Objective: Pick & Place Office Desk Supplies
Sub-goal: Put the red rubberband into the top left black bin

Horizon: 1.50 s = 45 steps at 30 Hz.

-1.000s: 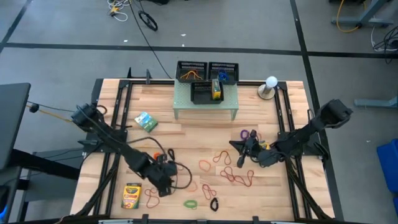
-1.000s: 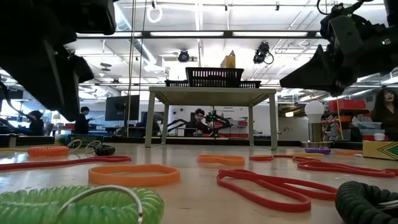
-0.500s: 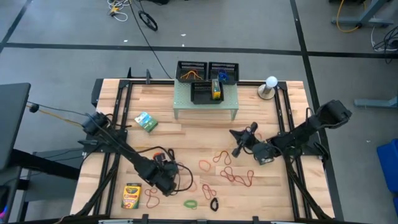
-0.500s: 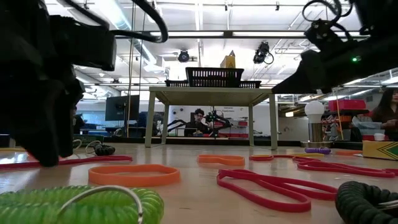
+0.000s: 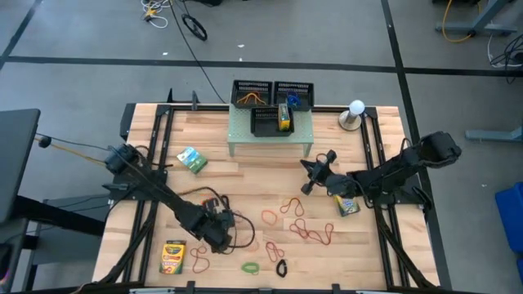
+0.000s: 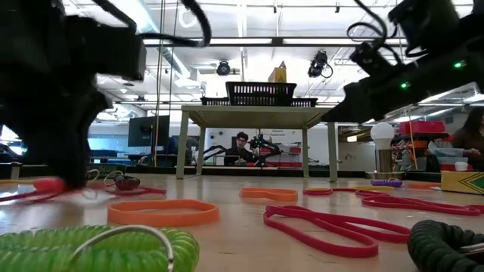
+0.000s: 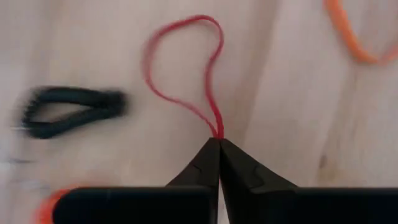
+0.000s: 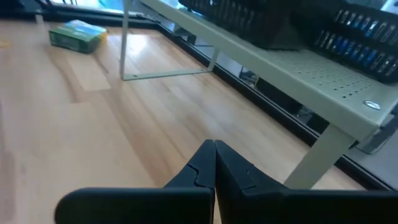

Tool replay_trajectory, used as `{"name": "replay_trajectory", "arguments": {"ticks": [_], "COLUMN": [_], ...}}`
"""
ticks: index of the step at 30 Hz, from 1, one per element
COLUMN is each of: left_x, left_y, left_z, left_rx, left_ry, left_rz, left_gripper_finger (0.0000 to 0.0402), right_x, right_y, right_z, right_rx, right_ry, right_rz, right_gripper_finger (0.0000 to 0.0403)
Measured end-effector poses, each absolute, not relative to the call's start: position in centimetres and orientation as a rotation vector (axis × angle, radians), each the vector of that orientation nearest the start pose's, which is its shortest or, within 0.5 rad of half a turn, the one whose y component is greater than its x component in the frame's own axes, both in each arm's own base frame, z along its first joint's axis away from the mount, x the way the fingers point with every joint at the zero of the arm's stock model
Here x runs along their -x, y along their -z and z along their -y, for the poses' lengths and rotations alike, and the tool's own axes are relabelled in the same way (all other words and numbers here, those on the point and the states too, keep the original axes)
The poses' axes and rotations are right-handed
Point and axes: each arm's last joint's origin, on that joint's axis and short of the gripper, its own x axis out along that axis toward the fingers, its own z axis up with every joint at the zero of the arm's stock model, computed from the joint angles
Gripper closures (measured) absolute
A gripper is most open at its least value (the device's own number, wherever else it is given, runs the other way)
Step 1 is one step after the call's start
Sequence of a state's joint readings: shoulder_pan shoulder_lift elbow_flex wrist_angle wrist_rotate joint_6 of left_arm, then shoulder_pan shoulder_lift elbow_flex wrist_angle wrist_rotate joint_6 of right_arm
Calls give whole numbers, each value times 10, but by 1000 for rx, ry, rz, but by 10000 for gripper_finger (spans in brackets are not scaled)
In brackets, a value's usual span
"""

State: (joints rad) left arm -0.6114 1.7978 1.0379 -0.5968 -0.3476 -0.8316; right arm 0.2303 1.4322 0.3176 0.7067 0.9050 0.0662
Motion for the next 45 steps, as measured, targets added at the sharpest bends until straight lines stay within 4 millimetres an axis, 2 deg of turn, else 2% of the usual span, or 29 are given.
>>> {"name": "replay_trajectory", "arguments": {"ticks": [3, 7, 11, 16, 20, 26, 29, 33, 37, 40, 45], "left_x": [-263, -255, -254, -253, -257, -265, -268, -277, -287, -293, -296], "left_y": [-176, -209, -246, -286, -311, -343, -361, -368, -358, -343, -329], "left_z": [167, 146, 108, 49, -3, -96, -135, -176, -205, -220, -229], "left_rx": [113, 70, 50, 21, -40, -81, -78, -76, -56, -45, -17], "left_ry": [-274, -328, -370, -431, -517, -644, -665, -660, -633, -626, -629], "left_rz": [-1071, -978, -867, -726, -586, -439, -359, -355, -387, -433, -484], "left_gripper_finger": [396, 397, 397, 397, 397, 397, 397, 397, 397, 397, 396], "right_x": [-225, -226, -226, -227, -227, -227, -227, -227, -227, -227, -227], "right_y": [-137, -137, -137, -136, -136, -136, -136, -136, -136, -136, -136], "right_z": [-20, -10, -2, 8, 16, 18, 18, 18, 16, 13, 10], "right_rx": [167, 172, 177, 169, 159, 147, 136, 121, 114, 116, 118], "right_ry": [686, 692, 711, 722, 747, 745, 745, 747, 738, 725, 714], "right_rz": [-344, -359, -370, -381, -385, -384, -380, -375, -371, -370, -369], "right_gripper_finger": [401, 400, 400, 400, 400, 400, 400, 400, 400, 400, 400]}}
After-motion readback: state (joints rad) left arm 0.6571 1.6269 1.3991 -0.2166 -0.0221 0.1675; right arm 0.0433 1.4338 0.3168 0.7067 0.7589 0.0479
